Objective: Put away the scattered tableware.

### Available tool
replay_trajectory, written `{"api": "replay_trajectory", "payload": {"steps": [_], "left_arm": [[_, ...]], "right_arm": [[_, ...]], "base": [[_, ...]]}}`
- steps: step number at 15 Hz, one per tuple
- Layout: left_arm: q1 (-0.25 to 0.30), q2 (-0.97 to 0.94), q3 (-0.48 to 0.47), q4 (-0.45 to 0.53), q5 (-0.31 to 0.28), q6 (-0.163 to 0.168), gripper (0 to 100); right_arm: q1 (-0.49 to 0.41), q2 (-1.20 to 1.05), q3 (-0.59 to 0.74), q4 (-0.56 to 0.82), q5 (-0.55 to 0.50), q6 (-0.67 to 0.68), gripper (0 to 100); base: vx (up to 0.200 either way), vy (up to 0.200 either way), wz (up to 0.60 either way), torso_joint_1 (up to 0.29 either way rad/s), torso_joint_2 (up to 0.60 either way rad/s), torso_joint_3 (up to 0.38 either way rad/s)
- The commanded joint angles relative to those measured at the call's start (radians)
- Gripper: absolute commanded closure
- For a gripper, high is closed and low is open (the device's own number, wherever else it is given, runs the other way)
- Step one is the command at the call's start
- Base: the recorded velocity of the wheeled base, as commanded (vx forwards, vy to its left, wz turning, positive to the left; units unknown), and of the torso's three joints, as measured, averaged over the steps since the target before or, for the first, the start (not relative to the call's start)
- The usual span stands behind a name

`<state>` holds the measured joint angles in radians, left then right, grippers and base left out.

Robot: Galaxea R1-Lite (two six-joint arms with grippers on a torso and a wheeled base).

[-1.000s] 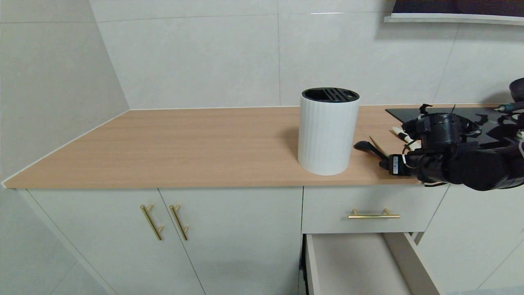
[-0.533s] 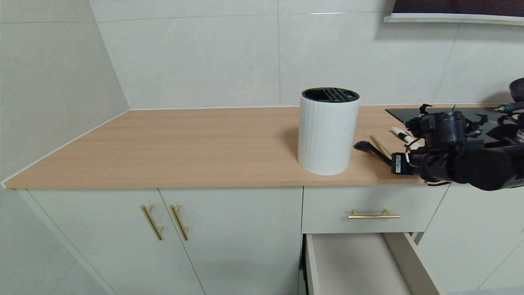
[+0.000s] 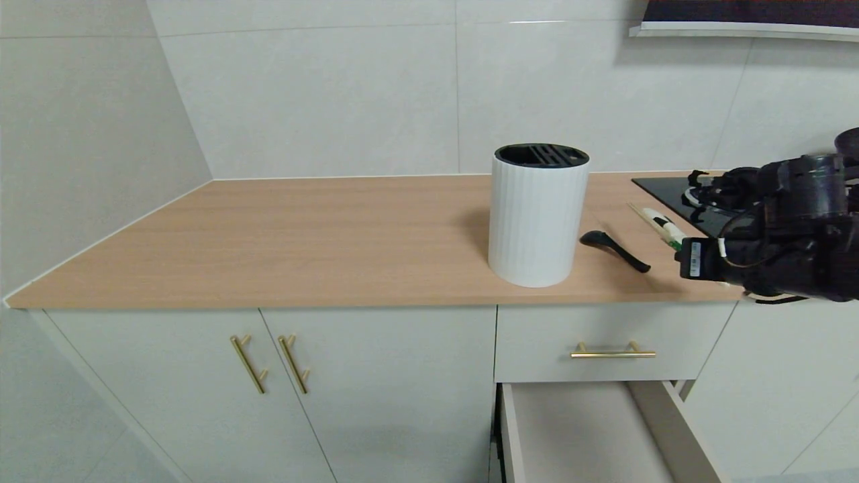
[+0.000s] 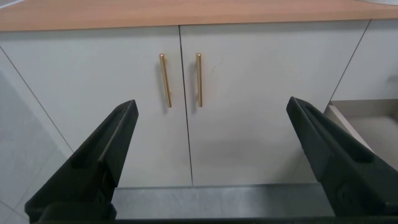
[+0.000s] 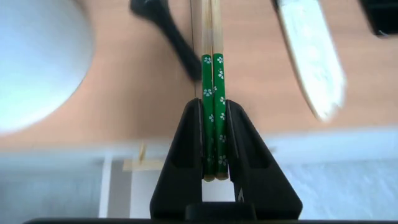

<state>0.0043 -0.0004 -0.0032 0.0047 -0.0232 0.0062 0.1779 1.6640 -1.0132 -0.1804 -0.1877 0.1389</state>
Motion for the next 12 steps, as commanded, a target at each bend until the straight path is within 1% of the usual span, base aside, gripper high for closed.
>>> {"api": "replay_trajectory", "payload": {"steps": [1, 2, 3, 4, 5, 6, 7, 9, 12], "left_arm": [[0.000, 0.000, 0.000, 0.000, 0.000, 0.000, 0], [0.000, 0.000, 0.000, 0.000, 0.000, 0.000, 0], [0.000, 0.000, 0.000, 0.000, 0.000, 0.000, 0], [0.000, 0.000, 0.000, 0.000, 0.000, 0.000, 0], [0.000, 0.000, 0.000, 0.000, 0.000, 0.000, 0], [0.000, 0.000, 0.000, 0.000, 0.000, 0.000, 0], [0.000, 0.000, 0.000, 0.000, 0.000, 0.000, 0], [0.000, 0.000, 0.000, 0.000, 0.000, 0.000, 0], [0.000, 0.000, 0.000, 0.000, 0.000, 0.000, 0]], "right_arm": [[0.011, -0.248, 0.094, 0.116, 0.076, -0.002, 100], [0.012, -0.320, 0.117, 0.190, 0.149, -0.002, 100], [0.012, -0.369, 0.122, 0.265, 0.198, -0.002, 100], [0.012, -0.369, 0.122, 0.265, 0.198, -0.002, 100], [0.012, -0.464, 0.122, 0.444, 0.359, -0.009, 100], [0.012, -0.494, 0.125, 0.476, 0.435, -0.019, 100], [0.012, -0.520, 0.140, 0.495, 0.478, -0.045, 100], [0.015, -0.532, 0.166, 0.509, 0.491, -0.088, 100], [0.089, -0.503, 0.202, 0.503, 0.491, -0.094, 100]], "base": [[0.000, 0.000, 0.00, 0.000, 0.00, 0.000], [0.000, 0.000, 0.00, 0.000, 0.00, 0.000], [0.000, 0.000, 0.00, 0.000, 0.00, 0.000], [0.000, 0.000, 0.00, 0.000, 0.00, 0.000], [0.000, 0.000, 0.00, 0.000, 0.00, 0.000], [0.000, 0.000, 0.00, 0.000, 0.00, 0.000], [0.000, 0.000, 0.00, 0.000, 0.00, 0.000], [0.000, 0.000, 0.00, 0.000, 0.00, 0.000], [0.000, 0.000, 0.00, 0.000, 0.00, 0.000]]}}
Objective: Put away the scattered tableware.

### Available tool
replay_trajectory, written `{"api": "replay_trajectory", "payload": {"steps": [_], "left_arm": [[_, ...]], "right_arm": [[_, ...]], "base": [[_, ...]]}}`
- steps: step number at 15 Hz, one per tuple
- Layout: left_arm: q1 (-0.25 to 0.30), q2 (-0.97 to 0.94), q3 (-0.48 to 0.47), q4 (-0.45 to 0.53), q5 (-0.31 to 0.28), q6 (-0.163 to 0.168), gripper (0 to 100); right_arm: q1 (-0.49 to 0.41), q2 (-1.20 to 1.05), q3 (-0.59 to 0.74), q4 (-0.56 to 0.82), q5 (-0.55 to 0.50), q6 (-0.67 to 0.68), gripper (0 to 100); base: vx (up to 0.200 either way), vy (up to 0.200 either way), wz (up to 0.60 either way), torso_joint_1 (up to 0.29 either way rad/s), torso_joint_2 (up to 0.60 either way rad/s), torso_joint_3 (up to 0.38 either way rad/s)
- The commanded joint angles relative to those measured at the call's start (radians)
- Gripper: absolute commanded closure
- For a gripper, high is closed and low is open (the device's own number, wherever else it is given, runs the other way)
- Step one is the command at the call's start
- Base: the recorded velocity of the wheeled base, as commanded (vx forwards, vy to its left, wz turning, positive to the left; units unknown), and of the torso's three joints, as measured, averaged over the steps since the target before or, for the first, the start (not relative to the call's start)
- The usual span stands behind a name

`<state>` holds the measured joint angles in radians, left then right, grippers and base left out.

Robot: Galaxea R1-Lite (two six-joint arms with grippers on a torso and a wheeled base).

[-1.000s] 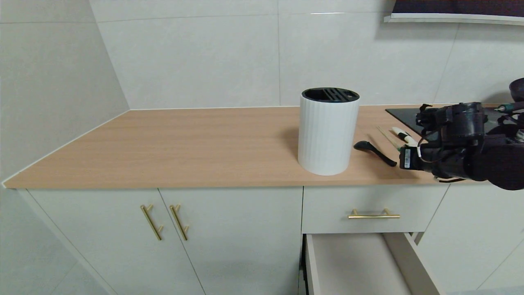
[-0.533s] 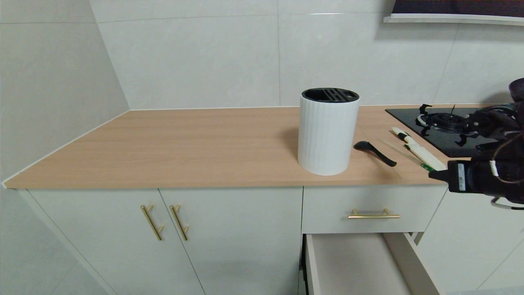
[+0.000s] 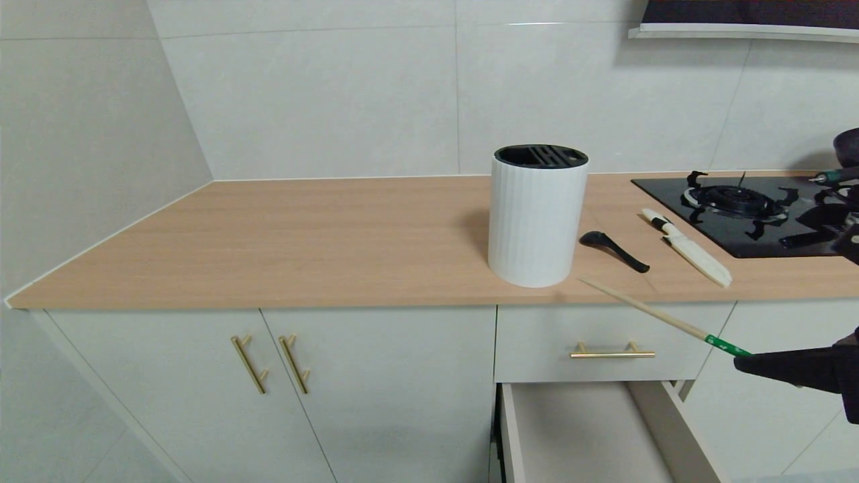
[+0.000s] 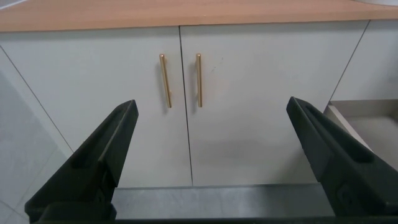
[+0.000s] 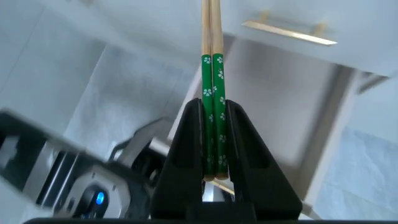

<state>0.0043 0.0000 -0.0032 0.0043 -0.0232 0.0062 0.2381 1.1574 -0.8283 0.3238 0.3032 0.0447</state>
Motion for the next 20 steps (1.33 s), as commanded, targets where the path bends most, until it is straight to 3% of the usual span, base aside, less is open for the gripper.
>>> {"api": "replay_trajectory", "payload": {"steps": [1, 9, 20], "left_arm": [[0.000, 0.000, 0.000, 0.000, 0.000, 0.000, 0], [0.000, 0.000, 0.000, 0.000, 0.000, 0.000, 0], [0.000, 0.000, 0.000, 0.000, 0.000, 0.000, 0]], "right_arm": [[0.049, 0.010, 0.023, -0.002, 0.001, 0.000, 100], [0.142, 0.137, 0.077, -0.011, -0.001, -0.022, 100], [0.144, 0.222, 0.110, -0.071, -0.006, -0.023, 100]], "base": [[0.000, 0.000, 0.00, 0.000, 0.00, 0.000], [0.000, 0.000, 0.00, -0.010, 0.03, 0.016], [0.000, 0.000, 0.00, -0.156, 0.44, 0.278]]}}
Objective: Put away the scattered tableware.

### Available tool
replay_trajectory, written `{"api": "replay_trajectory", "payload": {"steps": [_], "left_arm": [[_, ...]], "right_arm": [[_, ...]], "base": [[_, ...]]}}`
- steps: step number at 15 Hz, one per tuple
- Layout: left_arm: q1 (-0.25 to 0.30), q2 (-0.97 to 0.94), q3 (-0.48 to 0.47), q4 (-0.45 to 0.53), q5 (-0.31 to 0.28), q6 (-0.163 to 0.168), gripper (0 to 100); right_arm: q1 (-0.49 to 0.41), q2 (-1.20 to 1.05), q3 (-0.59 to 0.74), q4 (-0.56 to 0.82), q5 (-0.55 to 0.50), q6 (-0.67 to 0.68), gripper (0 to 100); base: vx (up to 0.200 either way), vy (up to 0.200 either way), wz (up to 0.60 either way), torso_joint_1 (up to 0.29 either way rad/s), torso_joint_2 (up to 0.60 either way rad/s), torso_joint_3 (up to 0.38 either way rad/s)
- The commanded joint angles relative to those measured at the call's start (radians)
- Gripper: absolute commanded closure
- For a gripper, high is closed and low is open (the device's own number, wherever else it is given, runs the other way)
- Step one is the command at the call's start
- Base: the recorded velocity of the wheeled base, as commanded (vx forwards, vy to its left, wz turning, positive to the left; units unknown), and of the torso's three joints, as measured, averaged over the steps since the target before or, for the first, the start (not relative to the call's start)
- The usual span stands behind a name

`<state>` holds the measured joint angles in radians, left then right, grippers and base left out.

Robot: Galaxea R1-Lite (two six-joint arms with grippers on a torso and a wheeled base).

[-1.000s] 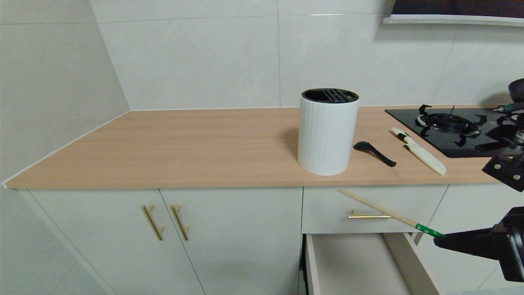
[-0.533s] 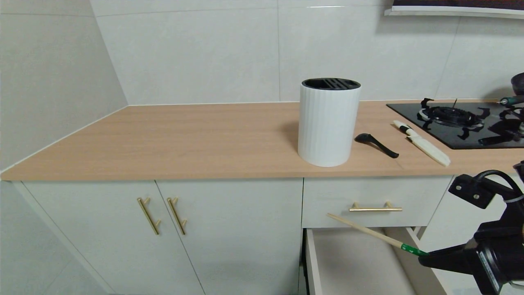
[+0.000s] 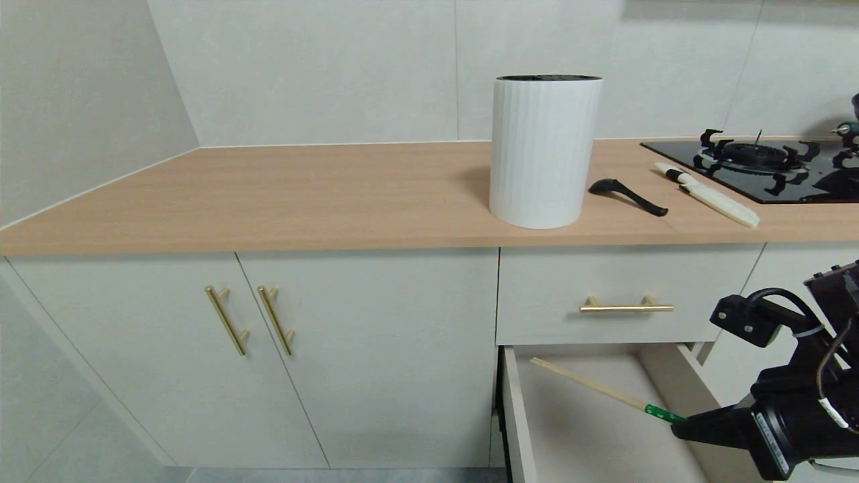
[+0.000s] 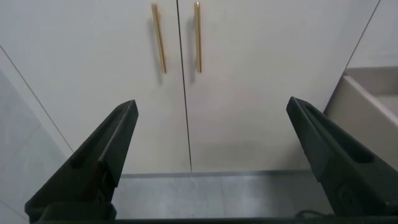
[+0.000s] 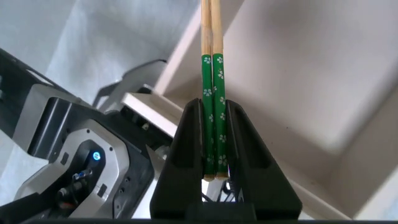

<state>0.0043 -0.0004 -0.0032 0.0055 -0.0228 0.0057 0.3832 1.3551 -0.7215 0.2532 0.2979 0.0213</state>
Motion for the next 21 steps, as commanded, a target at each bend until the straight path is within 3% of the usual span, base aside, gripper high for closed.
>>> {"api": "replay_trajectory", "payload": {"steps": [1, 6, 14, 16, 21], "left_arm": [[0.000, 0.000, 0.000, -0.001, 0.000, 0.000, 0], [0.000, 0.000, 0.000, -0.001, 0.000, 0.000, 0], [0.000, 0.000, 0.000, -0.001, 0.000, 0.000, 0], [0.000, 0.000, 0.000, -0.001, 0.000, 0.000, 0], [0.000, 0.000, 0.000, -0.001, 0.000, 0.000, 0]], "right_arm": [[0.000, 0.038, 0.004, -0.002, 0.000, 0.000, 100], [-0.001, 0.088, 0.002, -0.003, 0.000, 0.000, 100], [-0.003, 0.233, 0.010, -0.118, -0.054, 0.012, 100], [-0.003, 0.314, 0.008, -0.166, -0.105, 0.045, 100], [0.022, 0.616, 0.002, -0.462, -0.210, 0.287, 100]], "base": [[0.000, 0.000, 0.00, -0.129, 0.45, 0.305], [0.000, 0.000, 0.00, -0.079, 0.38, 0.285], [0.000, 0.000, 0.00, -0.005, 0.02, 0.012], [0.000, 0.000, 0.00, 0.000, 0.00, 0.000], [0.000, 0.000, 0.00, 0.000, 0.00, 0.000]]}}
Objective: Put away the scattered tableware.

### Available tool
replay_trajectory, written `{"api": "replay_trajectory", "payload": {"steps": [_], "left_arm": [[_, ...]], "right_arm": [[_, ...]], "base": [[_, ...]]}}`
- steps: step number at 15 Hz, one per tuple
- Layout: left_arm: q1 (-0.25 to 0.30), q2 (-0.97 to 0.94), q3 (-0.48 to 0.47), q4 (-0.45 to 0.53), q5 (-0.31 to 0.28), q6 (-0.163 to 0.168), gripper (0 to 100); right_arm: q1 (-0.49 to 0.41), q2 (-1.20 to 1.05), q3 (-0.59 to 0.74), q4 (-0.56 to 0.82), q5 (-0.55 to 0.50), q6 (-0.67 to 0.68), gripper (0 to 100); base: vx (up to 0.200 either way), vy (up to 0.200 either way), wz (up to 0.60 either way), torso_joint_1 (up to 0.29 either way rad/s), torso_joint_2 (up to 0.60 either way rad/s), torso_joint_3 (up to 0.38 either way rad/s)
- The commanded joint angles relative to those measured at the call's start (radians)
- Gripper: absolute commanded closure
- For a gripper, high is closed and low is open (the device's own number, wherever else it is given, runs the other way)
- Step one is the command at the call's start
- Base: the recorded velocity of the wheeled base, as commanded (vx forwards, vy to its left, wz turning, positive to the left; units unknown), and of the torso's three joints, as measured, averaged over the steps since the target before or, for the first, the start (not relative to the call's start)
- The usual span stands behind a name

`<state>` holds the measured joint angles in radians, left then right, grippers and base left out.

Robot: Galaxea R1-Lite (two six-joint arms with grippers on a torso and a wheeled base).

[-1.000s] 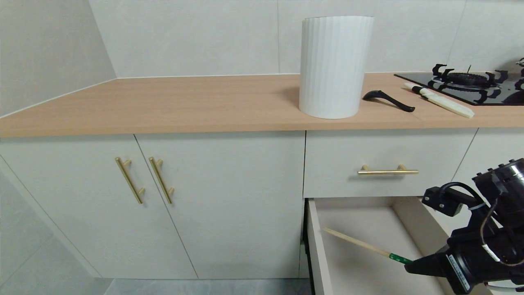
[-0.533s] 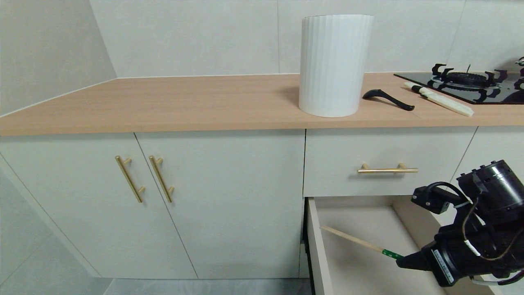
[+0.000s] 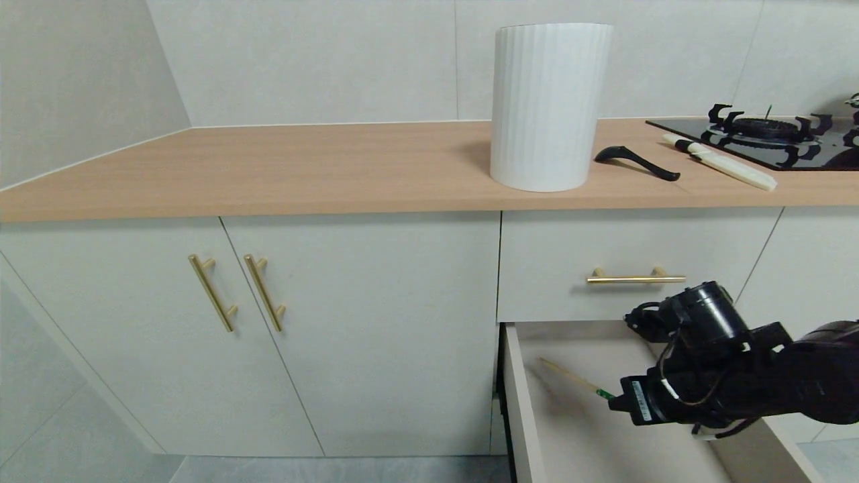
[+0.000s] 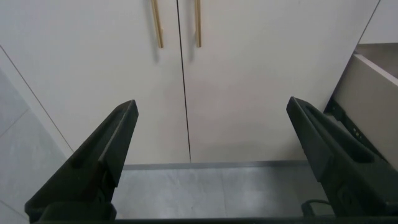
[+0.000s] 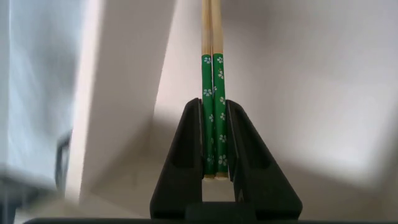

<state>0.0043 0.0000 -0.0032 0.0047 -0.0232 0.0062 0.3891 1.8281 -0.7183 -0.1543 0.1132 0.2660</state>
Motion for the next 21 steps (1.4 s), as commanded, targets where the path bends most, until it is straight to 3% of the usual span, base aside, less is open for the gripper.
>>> {"api": "replay_trajectory", "payload": {"steps": [1, 3, 6, 16, 17, 21], "left_arm": [[0.000, 0.000, 0.000, 0.000, 0.000, 0.000, 0], [0.000, 0.000, 0.000, 0.000, 0.000, 0.000, 0], [0.000, 0.000, 0.000, 0.000, 0.000, 0.000, 0], [0.000, 0.000, 0.000, 0.000, 0.000, 0.000, 0], [0.000, 0.000, 0.000, 0.000, 0.000, 0.000, 0], [0.000, 0.000, 0.000, 0.000, 0.000, 0.000, 0]], "right_arm": [[0.022, 0.172, -0.001, -0.082, -0.046, 0.064, 100], [0.091, 0.338, 0.000, -0.192, -0.099, 0.153, 100], [0.106, 0.392, -0.004, -0.234, -0.148, 0.154, 100], [0.106, 0.396, -0.003, -0.246, -0.181, 0.156, 100], [0.106, 0.396, -0.001, -0.246, -0.181, 0.154, 0], [0.106, 0.393, 0.000, -0.246, -0.181, 0.156, 0]], "base": [[0.000, 0.000, 0.00, 0.000, 0.00, 0.000], [0.000, 0.000, 0.00, 0.000, 0.00, 0.000], [0.000, 0.000, 0.00, 0.000, 0.00, 0.000], [0.000, 0.000, 0.00, 0.000, 0.00, 0.000], [0.000, 0.000, 0.00, 0.000, 0.00, 0.000], [0.000, 0.000, 0.00, 0.000, 0.00, 0.000]]}}
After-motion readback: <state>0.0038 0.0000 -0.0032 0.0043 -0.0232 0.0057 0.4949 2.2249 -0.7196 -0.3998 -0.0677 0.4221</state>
